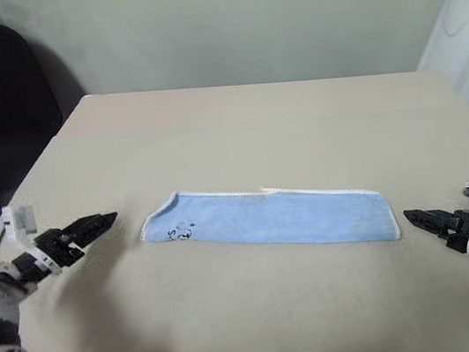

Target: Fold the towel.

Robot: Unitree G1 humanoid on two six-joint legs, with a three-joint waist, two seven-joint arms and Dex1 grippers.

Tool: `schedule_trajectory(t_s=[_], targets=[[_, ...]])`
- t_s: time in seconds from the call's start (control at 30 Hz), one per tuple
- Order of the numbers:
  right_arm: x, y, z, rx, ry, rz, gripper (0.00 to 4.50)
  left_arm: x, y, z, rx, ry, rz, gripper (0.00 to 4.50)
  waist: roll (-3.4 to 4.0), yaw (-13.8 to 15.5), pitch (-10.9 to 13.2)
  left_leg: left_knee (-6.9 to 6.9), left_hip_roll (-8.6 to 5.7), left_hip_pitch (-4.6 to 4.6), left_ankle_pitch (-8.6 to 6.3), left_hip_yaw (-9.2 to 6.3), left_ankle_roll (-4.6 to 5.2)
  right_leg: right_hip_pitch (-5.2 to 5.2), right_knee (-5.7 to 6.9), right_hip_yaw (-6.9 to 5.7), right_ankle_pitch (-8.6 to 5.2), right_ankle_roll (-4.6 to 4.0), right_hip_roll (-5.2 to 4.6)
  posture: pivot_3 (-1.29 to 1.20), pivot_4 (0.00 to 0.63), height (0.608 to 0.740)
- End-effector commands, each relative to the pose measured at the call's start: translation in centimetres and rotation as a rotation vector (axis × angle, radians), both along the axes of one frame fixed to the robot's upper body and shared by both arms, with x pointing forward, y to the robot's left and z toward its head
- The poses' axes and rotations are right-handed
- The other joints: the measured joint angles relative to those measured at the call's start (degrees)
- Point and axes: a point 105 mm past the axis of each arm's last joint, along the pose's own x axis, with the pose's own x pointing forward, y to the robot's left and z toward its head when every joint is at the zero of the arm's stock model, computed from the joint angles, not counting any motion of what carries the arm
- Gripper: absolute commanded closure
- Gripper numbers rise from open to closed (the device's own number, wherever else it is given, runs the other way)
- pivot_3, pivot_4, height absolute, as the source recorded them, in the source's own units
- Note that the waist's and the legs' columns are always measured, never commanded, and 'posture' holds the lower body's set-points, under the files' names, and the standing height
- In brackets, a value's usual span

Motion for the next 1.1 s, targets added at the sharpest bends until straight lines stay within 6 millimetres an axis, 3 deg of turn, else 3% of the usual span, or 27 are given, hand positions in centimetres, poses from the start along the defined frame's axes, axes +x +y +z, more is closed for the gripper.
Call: schedule_trajectory(t_s=[0.03, 0.23, 0.47, 0.8, 1.1], targets=[[-0.6, 0.4, 1.3, 0.079, -0.006, -0.016, 1.04, -1.4, -2.6, 2.7, 0.001, -0.089, -0.154, 0.53, -0.04, 0.1, 0.0, 0.02, 0.00, 0.00, 0.01, -0.02, 0.00, 0.01, 0.00, 0.00, 0.00, 0.00, 0.00, 0.00, 0.150, 0.740], [-1.7, 0.5, -0.4, 0.209, 0.098, -0.070, 1.04, -3.5, -6.7, 1.0, 0.127, -0.049, -0.317, 0.53, 0.03, 0.2, -0.1, -0.04, -0.02, 0.00, -0.14, -0.07, -0.01, -0.05, 0.03, 0.07, -0.05, -0.15, -0.05, 0.00, 0.150, 0.740], [-2.9, 2.4, -2.2, 0.328, 0.160, -0.090, 1.04, -3.5, -9.9, 1.1, 0.184, -0.074, -0.400, 0.53, 0.00, 0.1, -0.1, -0.11, 0.06, 0.06, -0.21, -0.07, -0.03, -0.11, 0.15, 0.02, 0.05, -0.47, -0.01, 0.00, 0.150, 0.740], [-2.5, 4.9, -2.7, 0.435, 0.141, -0.132, 1.04, -3.3, -11.5, 1.7, 0.149, -0.097, -0.439, 0.53, -0.11, -0.1, -0.3, -0.13, 0.09, 0.10, -0.34, -0.10, -0.18, -0.23, 0.31, 0.02, -0.18, -0.44, 0.00, 0.00, 0.150, 0.740], [0.4, 6.1, -2.1, 0.480, 0.112, -0.152, 1.04, -3.3, -12.7, 1.4, 0.140, -0.097, -0.469, 0.53, -0.09, -0.1, -0.3, -0.12, 0.08, 0.09, -0.36, -0.10, -0.20, -0.28, 0.35, 0.05, -0.19, -0.47, -0.01, 0.00, 0.150, 0.740]])
